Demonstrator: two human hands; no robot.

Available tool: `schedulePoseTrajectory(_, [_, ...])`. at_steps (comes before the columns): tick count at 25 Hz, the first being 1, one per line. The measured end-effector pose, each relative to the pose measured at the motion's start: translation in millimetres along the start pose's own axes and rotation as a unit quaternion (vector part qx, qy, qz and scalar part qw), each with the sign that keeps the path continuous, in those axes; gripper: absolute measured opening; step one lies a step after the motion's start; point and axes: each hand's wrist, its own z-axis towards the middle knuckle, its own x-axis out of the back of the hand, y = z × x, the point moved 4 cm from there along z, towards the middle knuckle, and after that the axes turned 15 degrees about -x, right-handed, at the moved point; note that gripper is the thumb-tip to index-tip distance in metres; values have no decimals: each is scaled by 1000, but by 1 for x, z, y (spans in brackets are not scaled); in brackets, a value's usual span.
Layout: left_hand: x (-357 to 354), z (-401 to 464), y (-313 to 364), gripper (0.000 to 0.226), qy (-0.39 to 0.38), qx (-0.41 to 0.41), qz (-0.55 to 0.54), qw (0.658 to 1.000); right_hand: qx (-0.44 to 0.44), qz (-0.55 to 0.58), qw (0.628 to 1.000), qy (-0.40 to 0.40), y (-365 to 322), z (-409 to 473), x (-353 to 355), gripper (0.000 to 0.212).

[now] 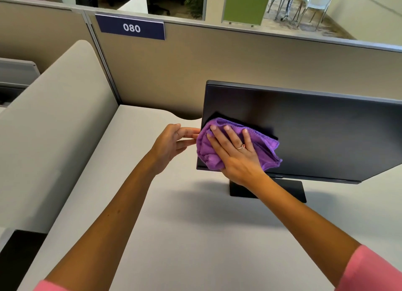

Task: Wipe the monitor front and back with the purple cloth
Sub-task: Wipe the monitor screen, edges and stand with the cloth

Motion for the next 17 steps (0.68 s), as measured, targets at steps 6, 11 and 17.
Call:
schedulePoseTrajectory(6, [1, 1, -3, 57, 3, -6, -3, 1000, 121, -100, 984, -88, -25, -55, -49, 71])
schedulePoseTrajectory(11, [0, 0, -3, 56, 18, -18, -9, 1000, 93, -124, 969, -194, -44, -83, -73, 71])
schedulePoseTrajectory(17, [-10, -8, -7, 53, 41, -45, -11, 998, 57, -141, 948, -279, -35, -100, -73, 71])
